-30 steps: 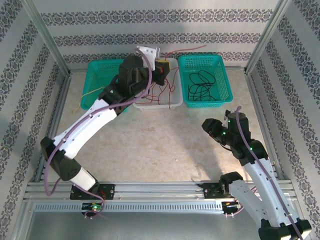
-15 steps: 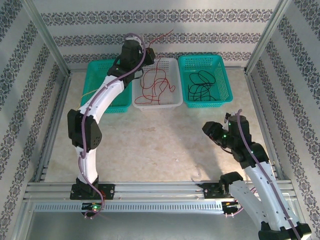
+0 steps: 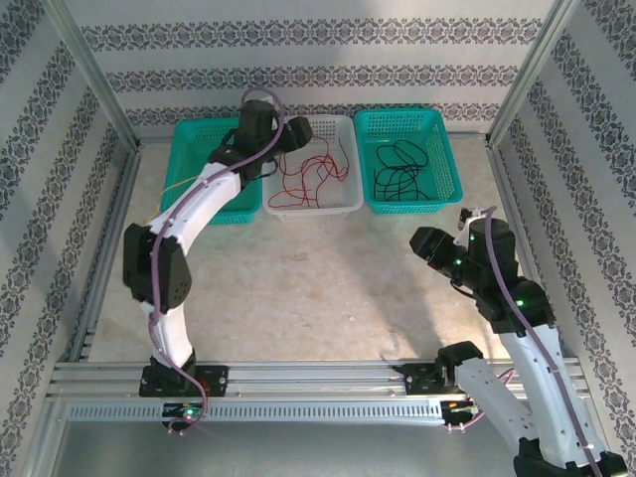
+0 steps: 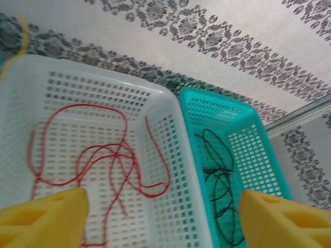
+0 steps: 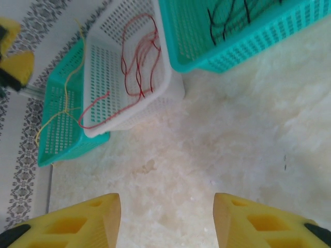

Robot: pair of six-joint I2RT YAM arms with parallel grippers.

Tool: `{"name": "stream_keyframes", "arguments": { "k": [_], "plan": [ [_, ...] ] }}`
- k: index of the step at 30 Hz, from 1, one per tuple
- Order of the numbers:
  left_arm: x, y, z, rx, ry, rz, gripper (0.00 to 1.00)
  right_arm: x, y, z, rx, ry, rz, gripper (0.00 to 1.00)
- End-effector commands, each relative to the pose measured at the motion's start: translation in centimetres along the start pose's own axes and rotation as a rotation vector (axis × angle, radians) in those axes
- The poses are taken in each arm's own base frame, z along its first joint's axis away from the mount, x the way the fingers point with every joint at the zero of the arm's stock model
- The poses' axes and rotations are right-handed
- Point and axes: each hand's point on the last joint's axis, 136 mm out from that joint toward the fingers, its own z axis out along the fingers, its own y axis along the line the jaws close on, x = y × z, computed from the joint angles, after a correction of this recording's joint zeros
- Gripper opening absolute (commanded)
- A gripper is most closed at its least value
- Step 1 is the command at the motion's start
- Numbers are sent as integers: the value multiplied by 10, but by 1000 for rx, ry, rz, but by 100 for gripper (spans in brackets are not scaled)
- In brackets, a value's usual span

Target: Untangle the cables

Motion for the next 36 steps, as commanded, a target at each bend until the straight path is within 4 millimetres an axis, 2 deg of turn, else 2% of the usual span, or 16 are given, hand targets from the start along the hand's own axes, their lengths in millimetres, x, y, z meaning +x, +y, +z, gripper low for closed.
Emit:
{"name": "stream_keyframes", "arguments": {
  "k": [1, 3, 6, 7, 8, 9, 12, 14, 16, 18, 19, 21, 23, 28, 33, 36],
  "plan": [
    [-38, -2, -74, -4, -182, 118, 87, -26, 8, -21, 27, -111, -132, 56],
    [-35, 23, -106, -99, -264, 195, 99, -38, 8, -29, 45, -185, -165, 64],
    [-25, 68, -143, -287, -340, 321, 100, -54, -3, -30, 67, -326, -144, 73],
    [-18, 82, -150, -338, -350, 384, 100, -55, -12, -27, 73, -371, -110, 81],
    [-10, 94, -153, -378, -360, 437, 100, -56, -24, -26, 90, -422, -62, 95],
    [1, 113, -153, -443, -367, 476, 100, -58, -41, -23, 121, -500, -32, 99],
    [31, 174, -153, -672, -425, 532, 100, -65, -84, -27, 254, -721, -122, 98],
    [53, 210, -147, -788, -371, 550, 99, -67, -110, -32, 400, -802, -211, 99],
    [77, 243, -138, -884, -295, 560, 99, -63, -142, -30, 594, -816, -280, 98],
    [98, 264, -129, -929, -247, 555, 99, -56, -165, -20, 742, -769, -359, 98],
    [108, 272, -124, -935, -223, 566, 99, -53, -174, -14, 796, -740, -392, 98],
    [109, 270, -115, -927, -200, 604, 99, -52, -185, -5, 844, -713, -397, 98],
    [110, 264, -106, -856, -202, 602, 99, -51, -189, 11, 846, -694, -418, 99],
    [112, 275, -99, -738, -142, 533, 99, -49, -198, 55, 764, -670, -430, 98],
    [112, 290, -109, -610, -261, 440, 99, -56, -179, 96, 615, -626, -525, 99],
    [123, 283, -105, -516, -251, 459, 99, -68, -165, 117, 536, -630, -587, 99]
  ]
}}
